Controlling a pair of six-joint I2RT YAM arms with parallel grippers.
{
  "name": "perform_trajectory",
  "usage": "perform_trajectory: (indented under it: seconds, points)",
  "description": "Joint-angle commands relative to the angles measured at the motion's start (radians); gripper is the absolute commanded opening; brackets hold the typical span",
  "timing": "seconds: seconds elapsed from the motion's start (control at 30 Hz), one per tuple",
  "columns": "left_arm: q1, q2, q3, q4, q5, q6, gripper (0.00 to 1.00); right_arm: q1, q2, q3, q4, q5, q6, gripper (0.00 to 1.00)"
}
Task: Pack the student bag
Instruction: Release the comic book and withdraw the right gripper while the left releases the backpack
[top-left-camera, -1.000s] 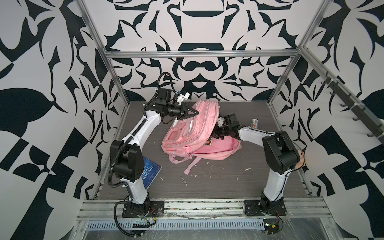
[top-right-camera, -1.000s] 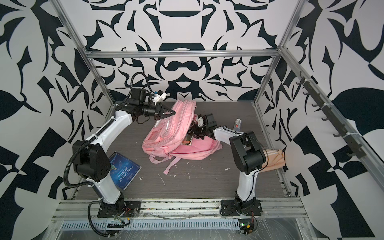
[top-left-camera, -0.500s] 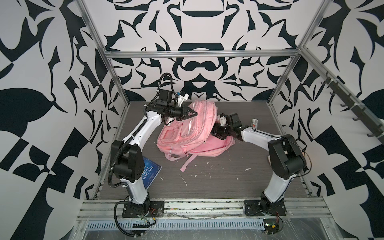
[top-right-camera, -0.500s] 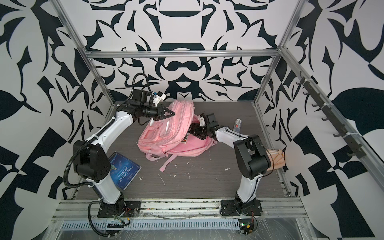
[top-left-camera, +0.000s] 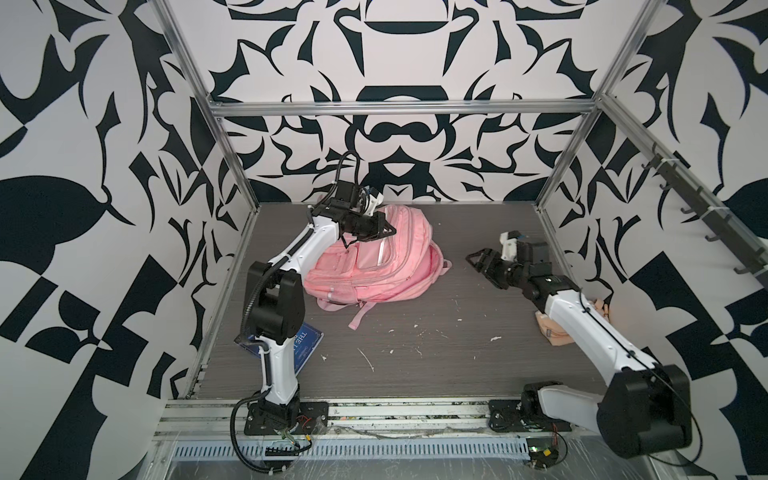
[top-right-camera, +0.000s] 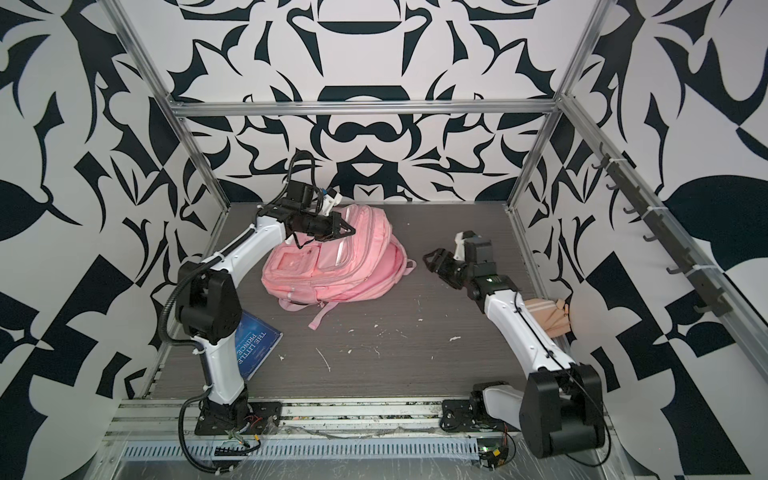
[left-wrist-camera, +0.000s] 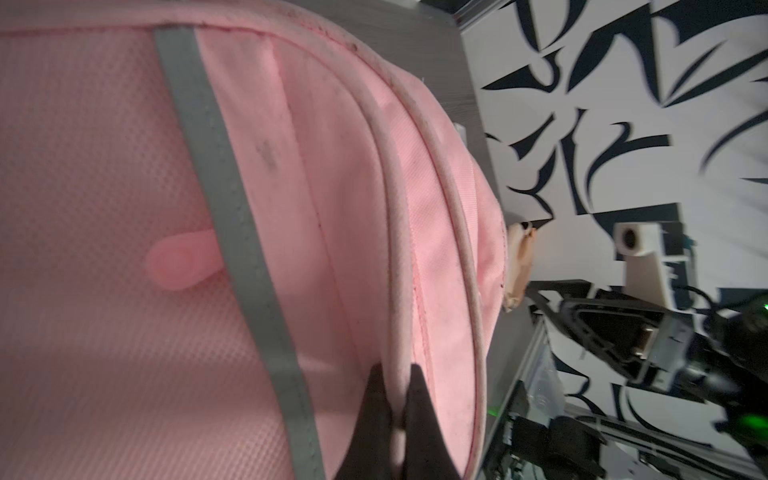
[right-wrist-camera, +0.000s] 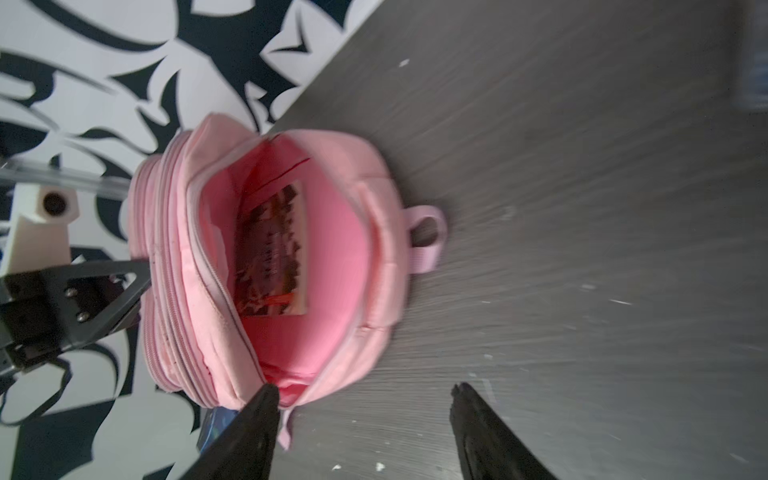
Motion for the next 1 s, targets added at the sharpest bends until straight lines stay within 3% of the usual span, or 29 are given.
perform_trajectory:
  seconds: [0.0,0.03,0.07,0.2,0.3,0.37,0.4,0.5,0.6,0.67,0.77,0.87,0.97]
  points:
    - [-0.056,0.076,0.069,-0.101,-0.142,0.054,0.00,-0.014,-0.091,0.059,-0.099,0.063,-0.090,0.69]
    - [-0.068,0.095,0.080,-0.112,-0.165,0.041,0.00,-0.013,-0.092,0.082,-0.120,0.069,-0.110,0.69]
    - [-0.077,0.114,0.096,-0.126,-0.184,0.027,0.06,-0.014,-0.087,0.102,-0.137,0.073,-0.123,0.69]
    - [-0.095,0.126,0.160,-0.193,-0.223,0.009,0.39,-0.014,-0.053,0.150,-0.148,0.077,-0.133,0.69]
    - [-0.089,0.068,0.182,-0.284,-0.288,0.028,0.68,-0.013,-0.036,0.176,-0.127,0.071,-0.129,0.69]
    - [-0.068,-0.004,0.155,-0.380,-0.320,0.025,0.95,-0.014,-0.028,0.197,-0.117,0.071,-0.131,0.70]
    - [-0.055,-0.042,0.121,-0.397,-0.320,0.022,1.00,-0.014,-0.023,0.209,-0.120,0.072,-0.134,0.70]
    - [-0.020,-0.158,-0.017,-0.460,-0.257,0.044,0.99,-0.011,0.014,0.249,-0.109,0.009,-0.155,0.68]
    - [0.028,-0.302,-0.180,-0.564,-0.300,0.023,0.99,0.079,0.108,0.384,-0.198,-0.024,-0.273,0.65]
    - [0.128,-0.448,-0.346,-0.535,-0.252,-0.047,0.99,0.166,0.198,0.512,-0.299,-0.010,-0.353,0.68]
    - [0.276,-0.595,-0.506,-0.529,-0.168,-0.079,0.99,0.267,0.310,0.622,-0.328,-0.036,-0.370,0.71]
    - [0.378,-0.646,-0.558,-0.637,-0.247,-0.069,0.99,0.371,0.446,0.746,-0.361,-0.043,-0.371,0.75]
    - [0.516,-0.702,-0.654,-0.595,-0.311,-0.121,0.99,0.470,0.571,0.844,-0.359,-0.050,-0.359,0.79]
